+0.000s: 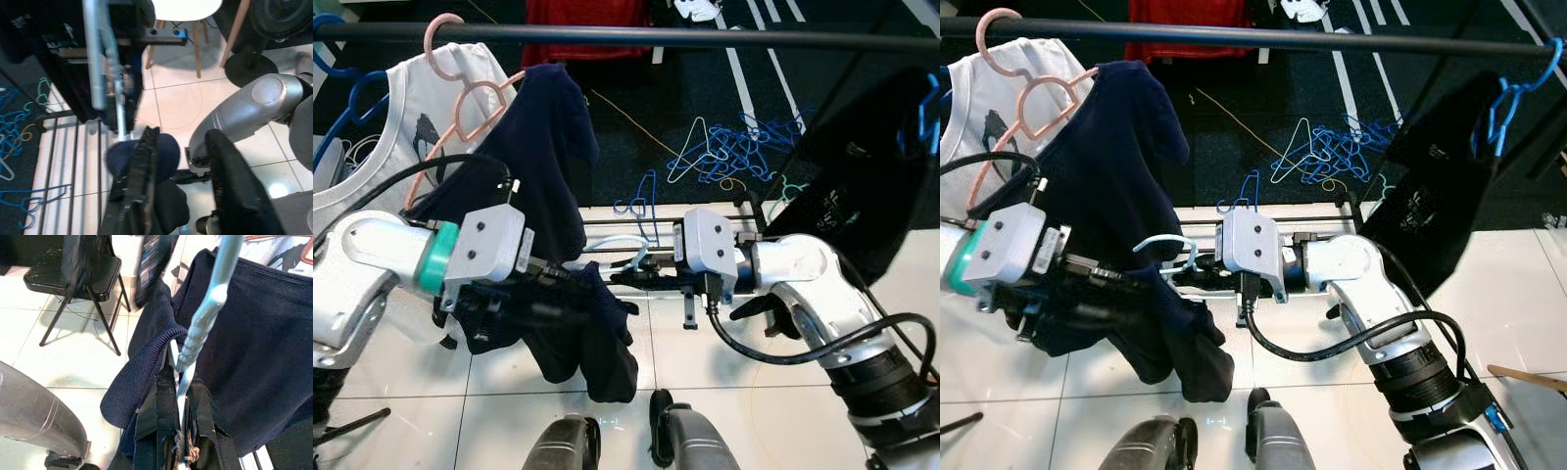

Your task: Hang hanger

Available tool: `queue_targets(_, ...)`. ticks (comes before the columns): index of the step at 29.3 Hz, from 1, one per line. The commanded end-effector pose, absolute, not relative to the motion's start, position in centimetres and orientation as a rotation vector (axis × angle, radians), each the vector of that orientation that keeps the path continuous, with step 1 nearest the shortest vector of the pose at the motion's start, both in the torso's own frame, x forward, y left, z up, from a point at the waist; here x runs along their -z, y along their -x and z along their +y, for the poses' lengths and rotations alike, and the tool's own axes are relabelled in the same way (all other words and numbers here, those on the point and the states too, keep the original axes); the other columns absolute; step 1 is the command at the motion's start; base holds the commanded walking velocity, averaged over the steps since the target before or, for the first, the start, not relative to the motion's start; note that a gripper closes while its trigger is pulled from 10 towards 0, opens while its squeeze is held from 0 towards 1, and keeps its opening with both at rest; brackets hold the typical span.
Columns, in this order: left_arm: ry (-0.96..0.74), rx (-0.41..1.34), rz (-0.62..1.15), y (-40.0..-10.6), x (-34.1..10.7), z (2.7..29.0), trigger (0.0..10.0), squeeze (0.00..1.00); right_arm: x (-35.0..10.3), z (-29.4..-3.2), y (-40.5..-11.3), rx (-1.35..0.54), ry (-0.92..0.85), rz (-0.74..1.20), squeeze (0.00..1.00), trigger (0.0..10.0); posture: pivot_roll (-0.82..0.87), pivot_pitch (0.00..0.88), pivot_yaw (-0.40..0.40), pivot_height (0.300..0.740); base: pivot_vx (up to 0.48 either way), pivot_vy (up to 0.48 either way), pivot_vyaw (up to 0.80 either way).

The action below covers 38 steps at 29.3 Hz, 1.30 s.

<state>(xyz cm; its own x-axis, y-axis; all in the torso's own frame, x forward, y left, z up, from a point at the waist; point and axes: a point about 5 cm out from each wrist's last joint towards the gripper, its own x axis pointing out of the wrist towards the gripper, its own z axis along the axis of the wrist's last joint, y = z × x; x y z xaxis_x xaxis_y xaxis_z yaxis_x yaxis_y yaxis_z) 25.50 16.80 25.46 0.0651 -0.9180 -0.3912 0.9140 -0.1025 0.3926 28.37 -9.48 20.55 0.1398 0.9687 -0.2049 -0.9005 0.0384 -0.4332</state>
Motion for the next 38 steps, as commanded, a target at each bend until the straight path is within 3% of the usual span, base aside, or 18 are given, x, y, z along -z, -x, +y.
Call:
queue_targets(1, -0.662, 1.559, -0.011, -25.2, -25.7, 16.8, 10.0, 1.0, -20.6, -9.3, -28.2, -1.461, 0.533, -0.182, 0.0, 10.0, 0.0, 0.168, 0.069, 0.74, 0.0, 0.0, 0.0)
queue_targets(5, -0.698, 1.524, -0.02, -25.5, -26.2, 17.1, 10.0, 1.0, -20.6, -9.2, -28.2, -1.464, 0.531, -0.182, 0.0, 10.0, 0.0, 0.164, 0.07, 0.74, 0.0, 0.0, 0.0)
queue_targets(6, -0.706, 1.501, -0.016, -25.8, -26.0, 17.1, 10.0, 0.81, -20.6, -9.2, -28.2, -1.464, 0.531, -0.184, 0.0, 10.0, 0.0, 0.163, 0.071, 0.74, 0.0, 0.0, 0.0)
queue_targets(7, -0.706, 1.501, -0.016, -25.8, -26.0, 17.1, 10.0, 0.81, -20.6, -9.2, -28.2, -1.464, 0.531, -0.184, 0.0, 10.0, 0.0, 0.163, 0.071, 0.74, 0.0, 0.0, 0.0)
queue_targets(8, -0.701, 1.462, -0.007, -26.3, -25.5, 16.8, 10.0, 0.0, -20.6, -9.1, -28.2, -1.465, 0.531, -0.186, 0.0, 10.0, 0.0, 0.162, 0.071, 0.74, 0.0, 0.0, 0.0)
queue_targets(23, -0.615, 1.405, 0.144, -28.0, -21.9, 15.6, 10.0, 0.0, -20.9, -8.8, -28.1, -1.471, 0.534, -0.204, 0.0, 10.0, -0.01, 0.154, 0.074, 0.74, 0.0, 0.0, 0.0)
queue_targets(24, -0.619, 1.4, 0.182, -28.1, -21.3, 15.9, 0.0, 0.0, -20.9, -8.7, -28.1, -1.467, 0.53, -0.208, 0.0, 10.0, 0.0, 0.156, 0.079, 0.74, 0.0, 0.0, 0.0)
queue_targets(38, -0.711, 1.347, 0.294, -28.5, -19.9, 17.9, 0.0, 0.0, -21.1, -8.7, -28.2, -1.457, 0.525, -0.22, 0.0, 10.0, -0.01, 0.157, 0.083, 0.74, 0.0, 0.0, 0.0)
